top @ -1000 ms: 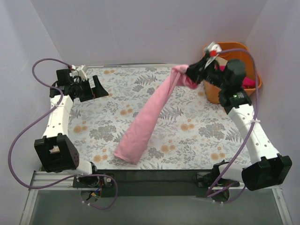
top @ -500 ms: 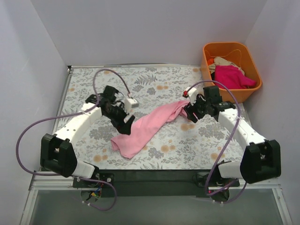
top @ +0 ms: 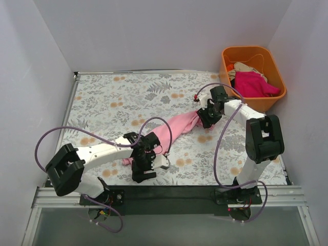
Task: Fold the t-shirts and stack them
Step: Flatten the tshirt out
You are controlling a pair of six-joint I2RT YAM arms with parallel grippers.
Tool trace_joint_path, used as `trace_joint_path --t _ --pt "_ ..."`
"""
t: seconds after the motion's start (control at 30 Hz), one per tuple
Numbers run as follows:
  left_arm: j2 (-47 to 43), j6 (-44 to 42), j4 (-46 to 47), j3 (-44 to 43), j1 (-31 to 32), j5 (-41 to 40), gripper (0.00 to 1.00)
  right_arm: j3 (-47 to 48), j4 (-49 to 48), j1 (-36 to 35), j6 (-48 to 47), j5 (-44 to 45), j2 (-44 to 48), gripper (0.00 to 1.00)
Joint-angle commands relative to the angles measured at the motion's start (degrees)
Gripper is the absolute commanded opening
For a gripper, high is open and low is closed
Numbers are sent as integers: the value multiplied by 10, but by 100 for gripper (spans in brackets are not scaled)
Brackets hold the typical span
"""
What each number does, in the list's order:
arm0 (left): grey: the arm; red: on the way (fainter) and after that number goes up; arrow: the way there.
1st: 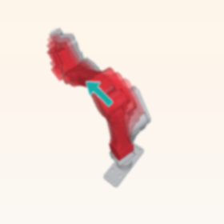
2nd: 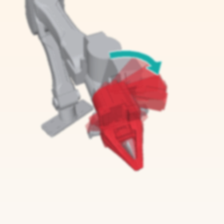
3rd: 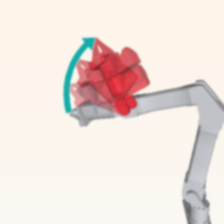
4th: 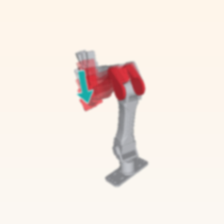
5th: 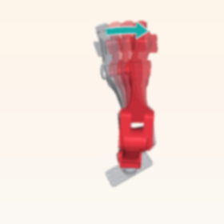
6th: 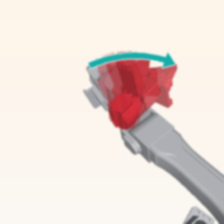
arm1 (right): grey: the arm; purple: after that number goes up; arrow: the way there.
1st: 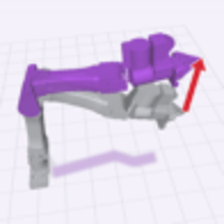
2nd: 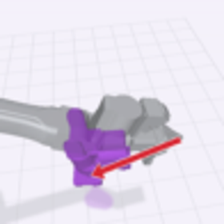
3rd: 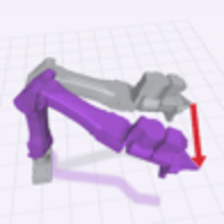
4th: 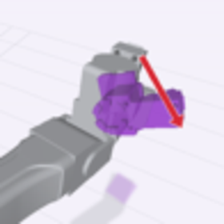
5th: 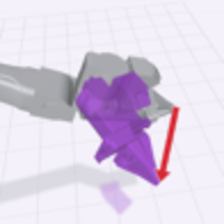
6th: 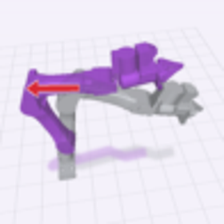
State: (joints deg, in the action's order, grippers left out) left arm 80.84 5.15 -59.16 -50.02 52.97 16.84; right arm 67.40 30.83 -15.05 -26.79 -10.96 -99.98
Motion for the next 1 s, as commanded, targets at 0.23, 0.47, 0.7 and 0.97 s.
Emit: trace_joint_path --t 0.23,0.47,0.7,0.97 --pt "12 22 176 51 12 -180 51 76 5 3 34 24 -83 38" --pt "-2 48 188 32 11 -201 0 80 8 4 37 17 -71 1" --pt "-174 86 76 -87 -44 -94 0 18 38 13 1 -10 62 1" --pt "-192 115 187 -111 -353 -80 0 -38 46 32 -86 12 176 1"
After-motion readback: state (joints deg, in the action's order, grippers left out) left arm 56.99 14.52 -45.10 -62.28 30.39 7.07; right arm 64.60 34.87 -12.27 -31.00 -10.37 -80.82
